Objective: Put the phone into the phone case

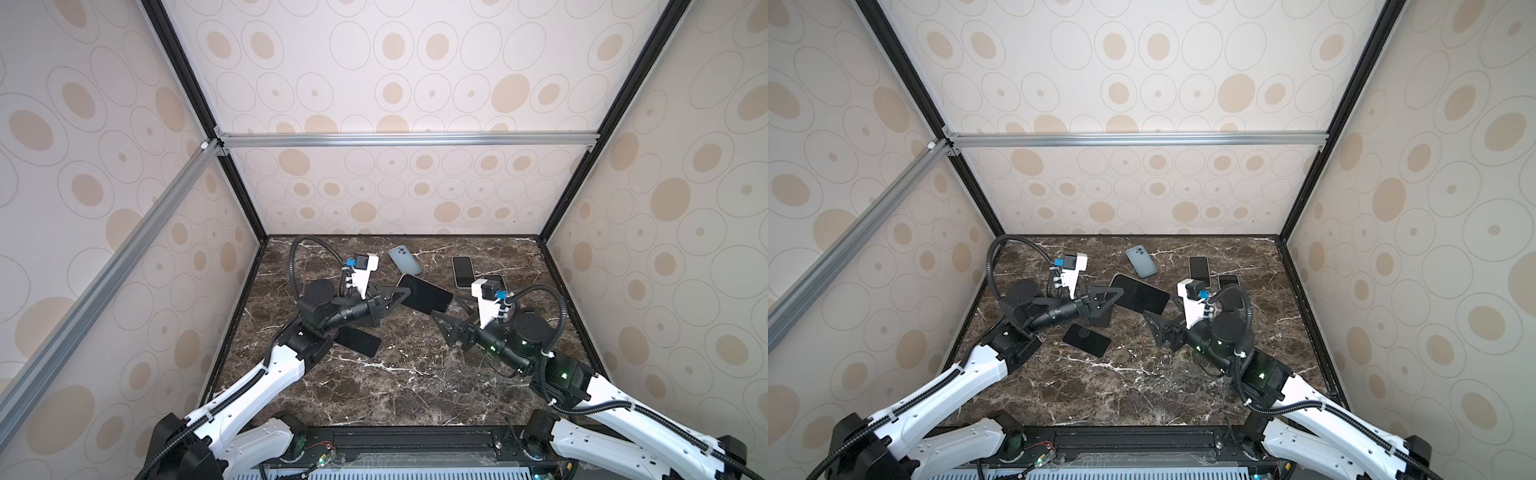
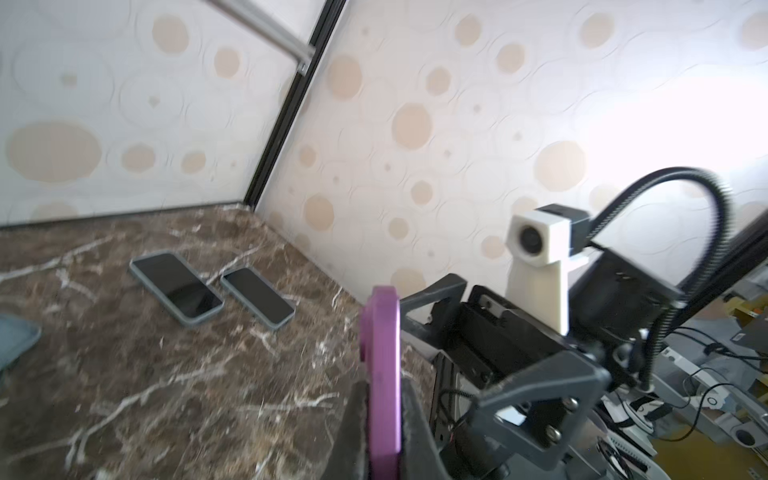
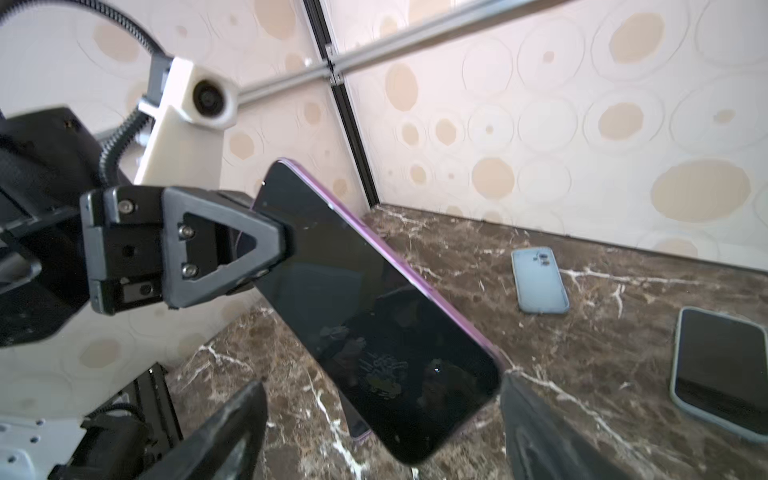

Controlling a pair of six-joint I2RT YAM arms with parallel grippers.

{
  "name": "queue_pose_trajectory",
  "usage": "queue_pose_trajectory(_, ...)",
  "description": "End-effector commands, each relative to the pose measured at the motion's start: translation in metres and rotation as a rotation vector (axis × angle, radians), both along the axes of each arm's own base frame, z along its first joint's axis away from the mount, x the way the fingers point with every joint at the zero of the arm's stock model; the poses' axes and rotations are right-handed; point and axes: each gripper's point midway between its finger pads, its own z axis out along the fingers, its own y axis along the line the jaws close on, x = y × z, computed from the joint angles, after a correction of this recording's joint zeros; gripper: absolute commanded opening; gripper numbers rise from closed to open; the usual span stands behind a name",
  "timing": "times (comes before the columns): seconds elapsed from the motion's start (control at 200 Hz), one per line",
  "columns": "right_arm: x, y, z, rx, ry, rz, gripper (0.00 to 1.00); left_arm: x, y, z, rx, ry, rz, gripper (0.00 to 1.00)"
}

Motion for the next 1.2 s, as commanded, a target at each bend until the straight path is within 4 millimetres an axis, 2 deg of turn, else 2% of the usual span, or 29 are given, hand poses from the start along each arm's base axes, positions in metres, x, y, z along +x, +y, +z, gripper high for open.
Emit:
queue_pose_trajectory(0.0, -0.013, -0.005, 0.054, 0.123, -0.105, 0.073, 0.84, -0.020, 0.015, 0.067, -0.198, -0.193, -0.002, 0.00)
queue_pose_trajectory(0.07, -0.019, -0.005, 0.068, 0.133, -0.132, 0.108, 0.83, -0.027, 0.018, 0.080, -0.236, -0.231, -0.018, 0.00)
queue_pose_trajectory(0.225, -0.040, 0.010, 0.094, 0.146, -0.180, 0.282, 0.75, -0.045, 0.025, 0.102, -0.343, -0.296, -0.086, 0.00)
queue_pose_trajectory(0.33, -0.045, 0.016, 0.108, 0.185, -0.170, 0.336, 0.68, -0.051, 0.025, 0.107, -0.390, -0.292, -0.133, 0.00)
queue_pose_trajectory(0.45, -0.050, 0.024, 0.120, 0.213, -0.165, 0.399, 0.65, -0.060, 0.029, 0.111, -0.452, -0.298, -0.182, 0.00)
queue_pose_trajectory(0.6, -0.052, 0.025, 0.126, 0.221, -0.166, 0.419, 0.63, -0.066, 0.033, 0.113, -0.478, -0.309, -0.204, 0.00)
queue_pose_trajectory(0.67, -0.053, 0.028, 0.126, 0.218, -0.162, 0.440, 0.59, -0.069, 0.033, 0.113, -0.477, -0.315, -0.212, 0.00)
queue_pose_trajectory(0.965, -0.078, 0.045, 0.135, 0.238, -0.209, 0.648, 0.53, -0.070, 0.035, 0.107, -0.500, -0.273, -0.225, 0.00)
queue_pose_trajectory(1.005, -0.079, 0.046, 0.136, 0.240, -0.213, 0.658, 0.48, -0.070, 0.037, 0.104, -0.509, -0.266, -0.223, 0.00)
queue_pose_trajectory(1.11, -0.075, 0.047, 0.135, 0.240, -0.212, 0.640, 0.26, -0.073, 0.039, 0.100, -0.527, -0.257, -0.236, 0.00)
queue_pose_trajectory(1.195, -0.074, 0.045, 0.134, 0.234, -0.218, 0.627, 0.22, -0.074, 0.040, 0.100, -0.528, -0.259, -0.236, 0.00)
